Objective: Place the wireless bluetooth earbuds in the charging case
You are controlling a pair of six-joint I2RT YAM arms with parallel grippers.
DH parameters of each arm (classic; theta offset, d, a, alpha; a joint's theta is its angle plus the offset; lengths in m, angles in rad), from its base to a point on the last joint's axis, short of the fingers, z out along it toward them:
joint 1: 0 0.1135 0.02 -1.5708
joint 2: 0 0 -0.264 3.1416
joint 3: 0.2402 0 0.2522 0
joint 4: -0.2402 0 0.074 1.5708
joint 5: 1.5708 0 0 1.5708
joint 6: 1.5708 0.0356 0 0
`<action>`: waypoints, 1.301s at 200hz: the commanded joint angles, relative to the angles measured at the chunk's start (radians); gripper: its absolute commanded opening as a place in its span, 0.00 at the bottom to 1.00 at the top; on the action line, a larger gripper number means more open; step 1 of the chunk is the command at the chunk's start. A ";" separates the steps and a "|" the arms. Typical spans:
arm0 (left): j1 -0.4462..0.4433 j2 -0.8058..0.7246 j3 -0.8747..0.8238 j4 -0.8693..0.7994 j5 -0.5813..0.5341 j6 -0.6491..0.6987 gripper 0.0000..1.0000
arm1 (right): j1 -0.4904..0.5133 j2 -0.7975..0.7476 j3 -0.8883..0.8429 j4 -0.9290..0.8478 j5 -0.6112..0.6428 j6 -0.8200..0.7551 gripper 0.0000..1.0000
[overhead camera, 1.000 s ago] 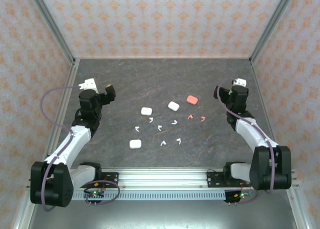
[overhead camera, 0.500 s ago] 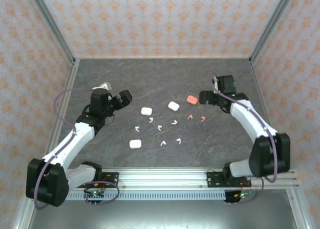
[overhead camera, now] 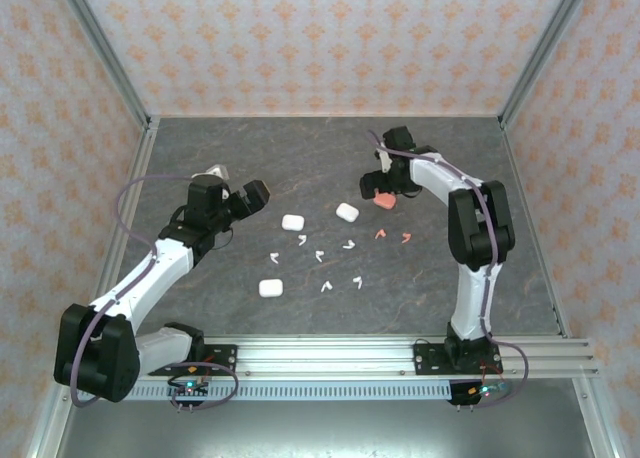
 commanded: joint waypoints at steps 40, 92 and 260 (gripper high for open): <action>-0.011 0.013 0.043 -0.042 -0.008 0.019 1.00 | 0.004 0.112 0.096 -0.110 -0.026 -0.043 1.00; -0.011 0.018 0.047 -0.052 -0.009 0.023 1.00 | 0.016 0.092 0.050 -0.143 -0.028 -0.073 0.95; -0.012 -0.001 0.060 -0.093 -0.033 0.036 1.00 | 0.067 0.021 -0.069 -0.108 0.110 -0.081 0.65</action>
